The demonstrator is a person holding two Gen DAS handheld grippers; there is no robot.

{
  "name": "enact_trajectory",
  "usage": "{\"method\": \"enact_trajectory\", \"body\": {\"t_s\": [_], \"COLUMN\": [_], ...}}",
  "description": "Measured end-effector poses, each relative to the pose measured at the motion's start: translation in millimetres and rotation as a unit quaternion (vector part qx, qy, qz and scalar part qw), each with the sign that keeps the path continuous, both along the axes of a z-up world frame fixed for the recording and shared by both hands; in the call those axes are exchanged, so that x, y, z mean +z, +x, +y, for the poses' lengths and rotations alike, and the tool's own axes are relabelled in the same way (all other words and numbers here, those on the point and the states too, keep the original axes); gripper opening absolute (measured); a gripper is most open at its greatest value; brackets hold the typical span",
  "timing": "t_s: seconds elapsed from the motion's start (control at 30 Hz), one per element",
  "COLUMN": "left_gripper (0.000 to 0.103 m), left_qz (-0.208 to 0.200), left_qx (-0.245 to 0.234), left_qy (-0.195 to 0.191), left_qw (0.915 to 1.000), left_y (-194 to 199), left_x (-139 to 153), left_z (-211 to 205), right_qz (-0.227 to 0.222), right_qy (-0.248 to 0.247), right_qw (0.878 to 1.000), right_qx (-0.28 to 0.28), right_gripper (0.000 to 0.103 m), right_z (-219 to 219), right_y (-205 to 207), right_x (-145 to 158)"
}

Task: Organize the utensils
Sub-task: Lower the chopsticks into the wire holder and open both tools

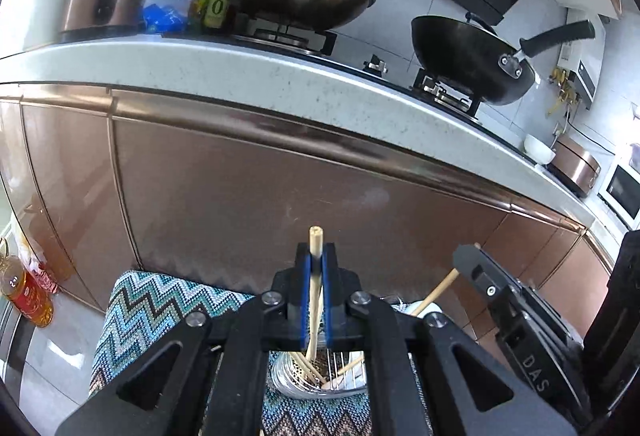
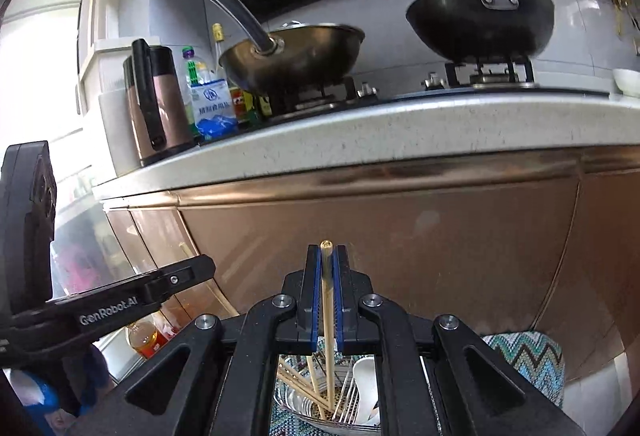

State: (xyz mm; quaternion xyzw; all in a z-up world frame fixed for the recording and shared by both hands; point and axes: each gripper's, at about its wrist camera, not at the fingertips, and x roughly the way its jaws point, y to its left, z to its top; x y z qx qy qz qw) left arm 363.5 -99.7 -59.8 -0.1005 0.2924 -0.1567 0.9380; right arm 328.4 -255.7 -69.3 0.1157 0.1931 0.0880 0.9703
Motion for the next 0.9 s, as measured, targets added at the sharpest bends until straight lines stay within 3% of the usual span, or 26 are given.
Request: {"method": "enact_trajectory", "body": {"t_s": [0.07,0.2,0.27,0.57,0.9], "left_gripper": [0.007,0.01,0.017,0.022,0.03], "left_qz": [-0.006,-0.017,-0.023,-0.073,-0.157], "left_qx": [-0.006,-0.012,-0.011,0.006,0.053], "left_qy": [0.005,0.0,-0.002,0.01,0.058], "left_qw": [1.0,0.9998,0.9997,0.9973,0.9845], "left_y": [-1.2,-10.9,-17.7,-80.4,-164.0], "left_x": [-0.8,7.4,13.5,45.0,67.7], "left_z": [-1.6,1.0,3.2,24.8,39.4], "right_qz": [0.002,-0.002,-0.005,-0.034,-0.071], "right_qy": [0.002,0.004,0.005,-0.004,-0.026], "right_qw": [1.0,1.0,1.0,0.999,0.995], "right_qx": [-0.002,-0.009,-0.013,-0.041,-0.057], "right_gripper": [0.025,0.027,0.028,0.028,0.032], "right_z": [-1.1,-3.1,-3.7,-3.0,9.2], "right_y": [-1.3,-12.4,-19.9,-84.2,-151.3], "right_x": [-2.4,2.1,6.6,32.0,49.7]}}
